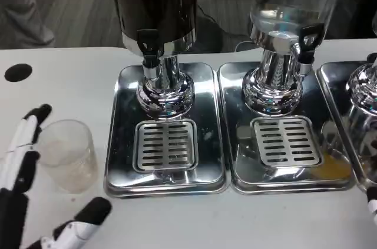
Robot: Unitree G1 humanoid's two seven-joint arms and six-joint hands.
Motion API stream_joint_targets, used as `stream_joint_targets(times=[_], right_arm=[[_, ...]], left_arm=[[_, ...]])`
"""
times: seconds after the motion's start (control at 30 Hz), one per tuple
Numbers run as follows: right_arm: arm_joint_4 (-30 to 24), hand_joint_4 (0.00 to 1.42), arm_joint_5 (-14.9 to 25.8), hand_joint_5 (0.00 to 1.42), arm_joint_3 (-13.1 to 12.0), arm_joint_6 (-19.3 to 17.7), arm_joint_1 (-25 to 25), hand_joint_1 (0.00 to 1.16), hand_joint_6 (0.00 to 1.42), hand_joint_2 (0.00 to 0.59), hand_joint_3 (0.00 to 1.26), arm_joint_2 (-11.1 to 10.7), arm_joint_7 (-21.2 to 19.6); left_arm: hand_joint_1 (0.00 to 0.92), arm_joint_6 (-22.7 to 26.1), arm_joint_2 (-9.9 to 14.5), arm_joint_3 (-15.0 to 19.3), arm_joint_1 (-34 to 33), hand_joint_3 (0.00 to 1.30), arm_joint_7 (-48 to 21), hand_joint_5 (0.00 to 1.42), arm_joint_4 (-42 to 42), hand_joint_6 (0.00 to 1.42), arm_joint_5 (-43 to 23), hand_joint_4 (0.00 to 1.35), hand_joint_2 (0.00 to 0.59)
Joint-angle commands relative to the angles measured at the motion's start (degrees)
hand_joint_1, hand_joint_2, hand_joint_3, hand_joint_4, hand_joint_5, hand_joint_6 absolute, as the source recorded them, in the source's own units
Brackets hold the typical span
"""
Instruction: Grasp the cup under the faucet to collect the drink, then remove the cup.
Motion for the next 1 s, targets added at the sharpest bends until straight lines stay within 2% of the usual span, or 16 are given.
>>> stream_joint_targets(times=[0.03, 0.17, 0.47, 0.7, 1.0], right_arm=[[-1.02, 0.00, -0.24, 0.00, 0.20, 0.35, -0.32, 0.25, 0.00, 0.442, 0.11, -0.05, 0.67], [-0.92, 0.00, -0.39, 0.00, 0.69, 0.50, -0.33, 0.25, 0.00, 0.442, 0.11, 0.06, 0.78], [-0.66, 0.00, -0.25, 0.00, 0.50, 0.14, 0.36, 0.25, 0.00, 0.442, 0.11, -0.02, 0.67], [0.04, 0.00, 0.38, 0.00, 0.18, -0.44, 0.91, 0.25, 0.00, 0.442, 0.11, -0.20, 0.66], [-0.26, 0.00, 0.46, 0.00, 0.57, -1.23, 1.52, 0.25, 0.00, 0.442, 0.11, -0.20, 0.84]], left_arm=[[0.000, -0.09, -2.38, 3.68, 0.22, 0.05, -0.06, 0.09, 0.67, 0.27, -2.65, 0.00, 0.061], [0.000, 2.88, -3.06, 6.30, -2.99, 0.05, -1.63, 0.09, 4.89, 0.27, -5.06, 0.00, 0.068], [0.000, 7.51, -2.93, 8.52, -8.55, 0.04, -4.21, 0.09, 10.68, 0.27, -6.14, 0.00, 0.067], [0.000, 12.05, -2.94, 8.66, -11.69, 0.05, -5.16, 0.09, 11.80, 0.29, -4.75, 0.00, 0.059], [0.000, 21.12, -1.14, 7.60, -17.05, 0.03, -7.45, 0.09, 13.02, 0.29, -0.12, 0.00, 0.050]])
